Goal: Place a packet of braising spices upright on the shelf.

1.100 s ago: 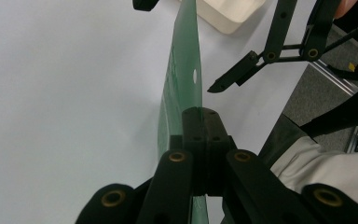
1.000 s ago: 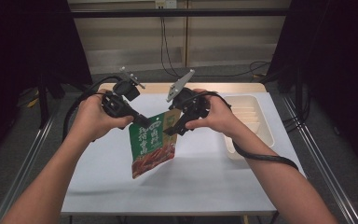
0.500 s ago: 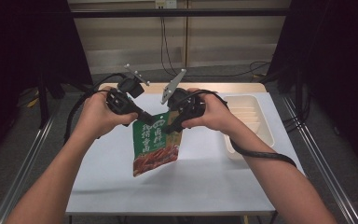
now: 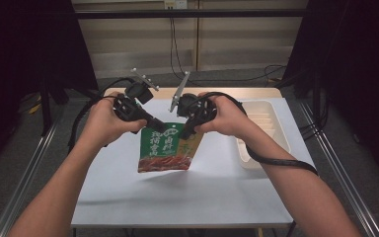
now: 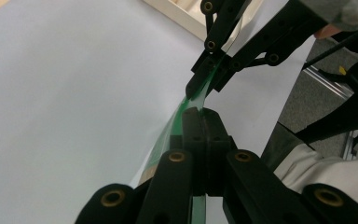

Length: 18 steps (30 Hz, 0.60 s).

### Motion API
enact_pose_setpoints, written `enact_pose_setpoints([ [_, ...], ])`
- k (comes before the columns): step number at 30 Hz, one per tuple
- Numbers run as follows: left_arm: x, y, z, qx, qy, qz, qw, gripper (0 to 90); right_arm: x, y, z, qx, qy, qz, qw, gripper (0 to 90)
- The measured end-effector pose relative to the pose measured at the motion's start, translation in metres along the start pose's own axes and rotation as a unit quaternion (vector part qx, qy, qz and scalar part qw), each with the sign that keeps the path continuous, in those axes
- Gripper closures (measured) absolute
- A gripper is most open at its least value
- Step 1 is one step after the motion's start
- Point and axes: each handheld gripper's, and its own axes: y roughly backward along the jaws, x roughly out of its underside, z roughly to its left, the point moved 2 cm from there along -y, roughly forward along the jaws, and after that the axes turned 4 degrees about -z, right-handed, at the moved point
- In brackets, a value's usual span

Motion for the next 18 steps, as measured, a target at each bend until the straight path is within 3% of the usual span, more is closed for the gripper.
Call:
enact_pose_setpoints([
  [2, 0.001, 0.001, 0.001, 0.006, -0.003, -0.008, 0.9999, 90.0, -0.003, 0.003, 0.001, 0.004, -0.009, 0.019, 0.9998, 90.0],
  [3, 0.003, 0.000, 0.001, 0.007, 0.005, -0.024, 0.9997, 88.2, -0.006, 0.006, 0.002, 0.004, -0.016, 0.032, 0.9993, 90.0],
  [5, 0.005, 0.002, 0.004, 0.017, -0.001, -0.038, 0.9991, 86.9, -0.007, 0.007, 0.002, 0.006, -0.019, 0.039, 0.9990, 90.0],
  [6, 0.007, 0.002, 0.005, 0.015, -0.006, -0.049, 0.9987, 80.3, -0.008, 0.009, 0.004, 0.006, -0.022, 0.051, 0.9985, 90.0],
  [7, 0.009, 0.002, 0.004, 0.012, -0.004, -0.061, 0.9980, 80.3, -0.008, 0.009, 0.004, 0.006, -0.022, 0.051, 0.9985, 90.0],
  [10, 0.012, 0.004, 0.006, 0.010, -0.022, -0.075, 0.9969, 64.8, -0.008, 0.010, 0.004, 0.008, -0.013, 0.072, 0.9972, 90.0],
  [11, 0.013, 0.003, 0.005, 0.014, -0.020, -0.096, 0.9951, 55.0, -0.008, 0.010, 0.005, 0.016, -0.016, 0.080, 0.9966, 90.0],
  [13, 0.015, 0.004, 0.004, 0.014, -0.010, -0.121, 0.9925, 50.2, -0.005, 0.010, 0.004, 0.013, -0.008, 0.093, 0.9955, 90.0],
  [14, 0.017, 0.005, 0.004, 0.009, -0.018, -0.133, 0.9909, 45.7, -0.004, 0.011, 0.003, 0.016, -0.012, 0.095, 0.9952, 90.0],
  [15, 0.019, 0.005, 0.005, 0.005, -0.039, -0.141, 0.9892, 37.0, -0.002, 0.012, 0.003, 0.014, -0.012, 0.101, 0.9947, 90.0],
  [18, 0.024, 0.004, 0.008, -0.013, -0.045, -0.141, 0.9889, 26.1, 0.002, 0.017, 0.001, 0.002, -0.015, 0.106, 0.9942, 90.0],
])
